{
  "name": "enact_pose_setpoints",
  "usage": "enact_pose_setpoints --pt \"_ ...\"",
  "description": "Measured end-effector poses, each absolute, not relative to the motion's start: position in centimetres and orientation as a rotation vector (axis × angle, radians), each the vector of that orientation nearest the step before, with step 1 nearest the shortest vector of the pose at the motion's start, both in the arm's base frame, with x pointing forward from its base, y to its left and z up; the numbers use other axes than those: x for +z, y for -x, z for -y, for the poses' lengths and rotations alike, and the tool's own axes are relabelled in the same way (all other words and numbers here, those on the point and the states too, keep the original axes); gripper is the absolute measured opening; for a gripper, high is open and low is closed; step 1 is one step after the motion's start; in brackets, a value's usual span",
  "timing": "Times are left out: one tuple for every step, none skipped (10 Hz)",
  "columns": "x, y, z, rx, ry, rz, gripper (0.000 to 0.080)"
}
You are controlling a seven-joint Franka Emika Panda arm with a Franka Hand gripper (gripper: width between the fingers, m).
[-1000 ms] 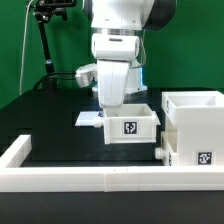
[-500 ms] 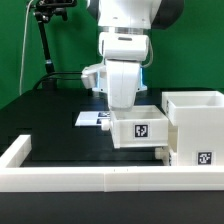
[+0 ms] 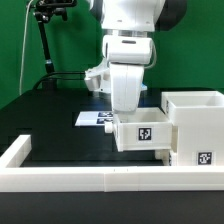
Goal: Assemble drawer
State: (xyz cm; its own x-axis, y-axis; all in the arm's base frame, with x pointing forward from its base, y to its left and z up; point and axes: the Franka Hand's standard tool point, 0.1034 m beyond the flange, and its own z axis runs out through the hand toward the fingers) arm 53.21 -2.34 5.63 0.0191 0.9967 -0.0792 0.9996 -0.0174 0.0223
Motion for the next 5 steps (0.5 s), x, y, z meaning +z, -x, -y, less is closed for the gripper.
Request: enact_pose_setpoints --pt "5.6 -53.2 2.3 -0.063 -2.19 -2.151 0.0074" --pt "5.6 -53.3 2.1 -0.063 -2.187 -2.154 0.0074" --pt "5.7 -53.6 1.7 -0.064 -2.189 -2.153 0.0074" --pt "5.7 -54.0 1.4 -0.07 -2.185 -2.158 0.0074" --pt "5.7 -54.3 1.3 -0.068 -2.182 -2.16 0.0074"
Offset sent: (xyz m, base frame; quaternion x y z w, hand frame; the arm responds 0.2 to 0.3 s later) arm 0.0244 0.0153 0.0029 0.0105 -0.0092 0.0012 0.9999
